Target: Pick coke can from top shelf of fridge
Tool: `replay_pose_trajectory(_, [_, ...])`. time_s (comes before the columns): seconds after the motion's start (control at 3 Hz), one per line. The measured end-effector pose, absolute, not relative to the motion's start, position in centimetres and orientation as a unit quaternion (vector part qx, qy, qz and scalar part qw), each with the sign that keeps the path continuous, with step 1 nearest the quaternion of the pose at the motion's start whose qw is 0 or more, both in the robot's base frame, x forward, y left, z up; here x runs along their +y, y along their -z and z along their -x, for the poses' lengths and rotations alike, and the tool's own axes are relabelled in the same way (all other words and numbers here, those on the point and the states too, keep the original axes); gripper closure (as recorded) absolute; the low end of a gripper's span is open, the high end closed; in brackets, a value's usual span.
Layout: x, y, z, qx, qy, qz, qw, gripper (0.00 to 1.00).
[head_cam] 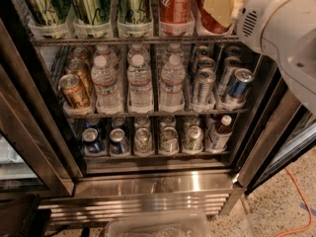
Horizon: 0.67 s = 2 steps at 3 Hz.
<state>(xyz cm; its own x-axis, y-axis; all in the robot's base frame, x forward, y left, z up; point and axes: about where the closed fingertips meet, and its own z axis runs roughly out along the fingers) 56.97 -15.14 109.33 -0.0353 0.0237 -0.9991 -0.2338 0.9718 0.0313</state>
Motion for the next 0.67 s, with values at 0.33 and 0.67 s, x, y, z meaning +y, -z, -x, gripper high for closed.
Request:
replay_pose_trajectory(0.33, [-13.2,-112.5,-56.3,0.695,-0.110,0.088,0.705,1.00])
replay_pose_trajectory(0.67, [-10.8,-116.0,-53.9,0.673,-0.117,0.116,0.721,1.00])
